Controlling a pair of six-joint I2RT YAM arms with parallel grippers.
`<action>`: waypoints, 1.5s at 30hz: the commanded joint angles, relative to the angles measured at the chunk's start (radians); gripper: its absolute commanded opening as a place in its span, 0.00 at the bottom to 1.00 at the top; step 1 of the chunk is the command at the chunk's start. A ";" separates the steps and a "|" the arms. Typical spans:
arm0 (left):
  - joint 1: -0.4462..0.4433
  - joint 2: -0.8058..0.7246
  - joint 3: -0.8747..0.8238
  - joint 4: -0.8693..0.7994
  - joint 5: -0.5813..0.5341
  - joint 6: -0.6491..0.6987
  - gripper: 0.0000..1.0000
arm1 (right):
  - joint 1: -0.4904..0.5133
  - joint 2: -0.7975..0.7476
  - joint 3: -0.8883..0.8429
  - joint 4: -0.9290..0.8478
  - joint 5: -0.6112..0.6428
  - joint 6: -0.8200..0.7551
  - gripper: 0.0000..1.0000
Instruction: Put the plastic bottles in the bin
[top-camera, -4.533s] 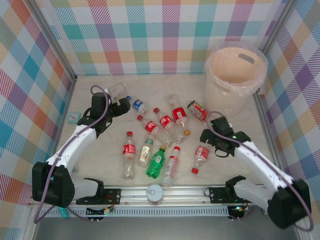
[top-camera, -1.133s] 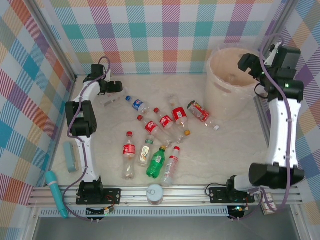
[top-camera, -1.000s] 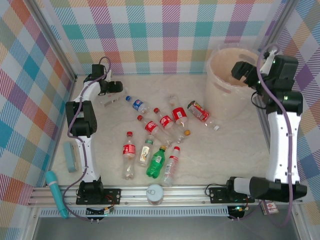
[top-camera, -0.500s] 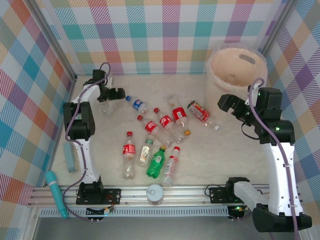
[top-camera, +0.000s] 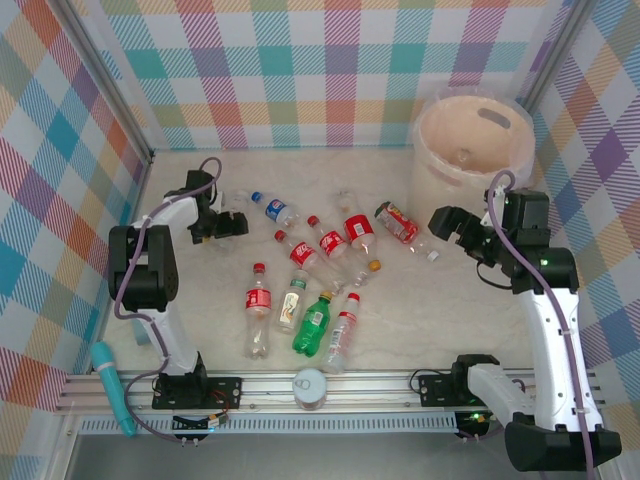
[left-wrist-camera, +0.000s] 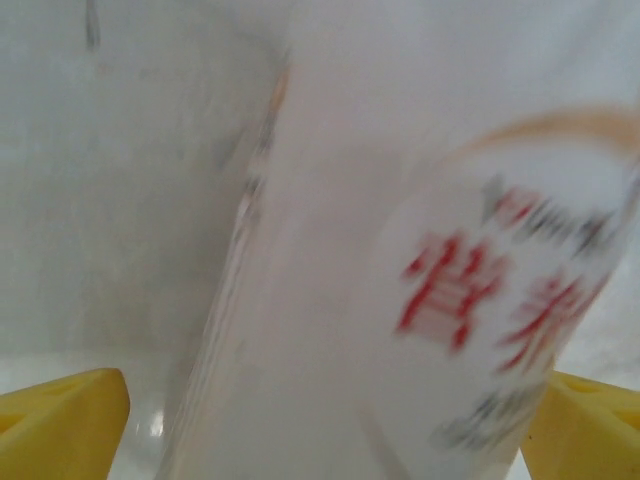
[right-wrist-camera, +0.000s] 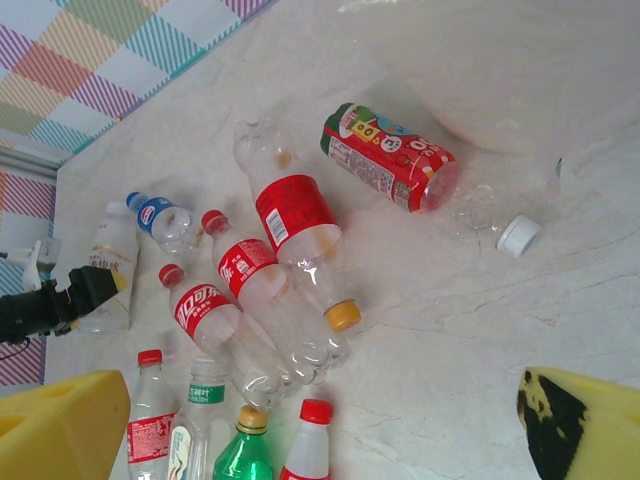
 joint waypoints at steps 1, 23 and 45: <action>-0.013 -0.039 -0.036 0.001 -0.059 -0.027 0.89 | 0.003 -0.030 -0.008 -0.004 -0.025 0.015 0.99; -0.129 -0.357 -0.045 0.088 0.146 -0.145 0.71 | 0.205 -0.079 -0.052 0.178 -0.068 0.156 0.96; -0.137 -0.247 -0.409 0.454 -0.198 -0.611 1.00 | 0.277 -0.014 0.014 0.018 0.044 0.036 0.95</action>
